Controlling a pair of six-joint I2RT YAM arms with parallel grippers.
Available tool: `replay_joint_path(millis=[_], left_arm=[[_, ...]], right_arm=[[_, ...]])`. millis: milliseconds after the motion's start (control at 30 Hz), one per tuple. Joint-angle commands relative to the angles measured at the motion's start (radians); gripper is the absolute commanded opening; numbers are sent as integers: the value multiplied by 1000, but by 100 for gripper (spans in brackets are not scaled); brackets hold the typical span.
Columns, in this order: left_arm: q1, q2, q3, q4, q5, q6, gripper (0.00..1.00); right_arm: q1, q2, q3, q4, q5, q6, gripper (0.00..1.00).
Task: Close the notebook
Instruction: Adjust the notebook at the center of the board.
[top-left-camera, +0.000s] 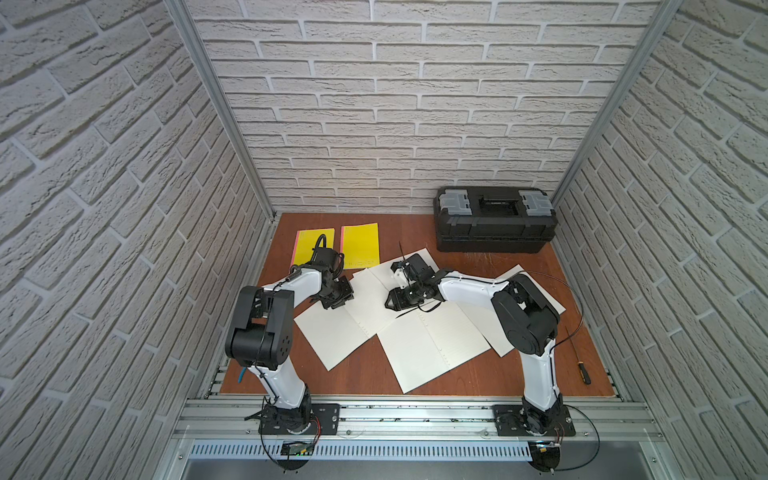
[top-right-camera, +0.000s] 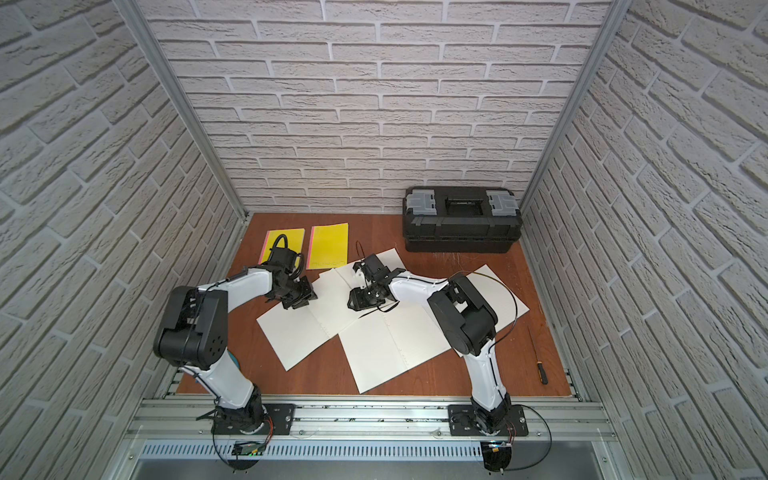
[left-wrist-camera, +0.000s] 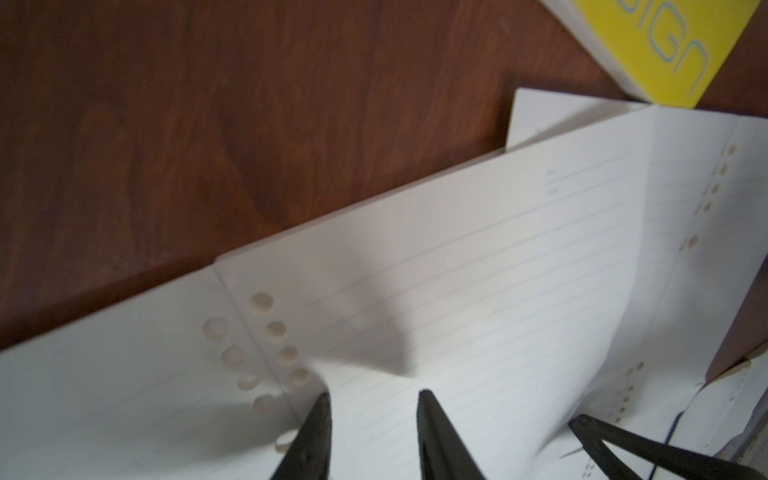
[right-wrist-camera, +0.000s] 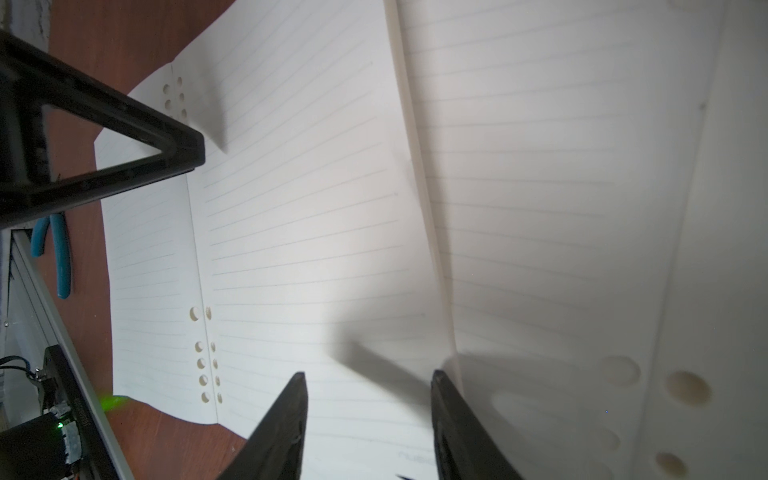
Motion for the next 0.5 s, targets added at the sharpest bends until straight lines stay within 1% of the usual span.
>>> replay_joint_path(millis=[0,467], left_arm=[[31,70,4,-19,-39,41,36],[128,141,131,-69,-15,133,35]], right_arm=[[17,31,-40,-35,-19,29,48],[79,59,-24,18,-64,64,48]])
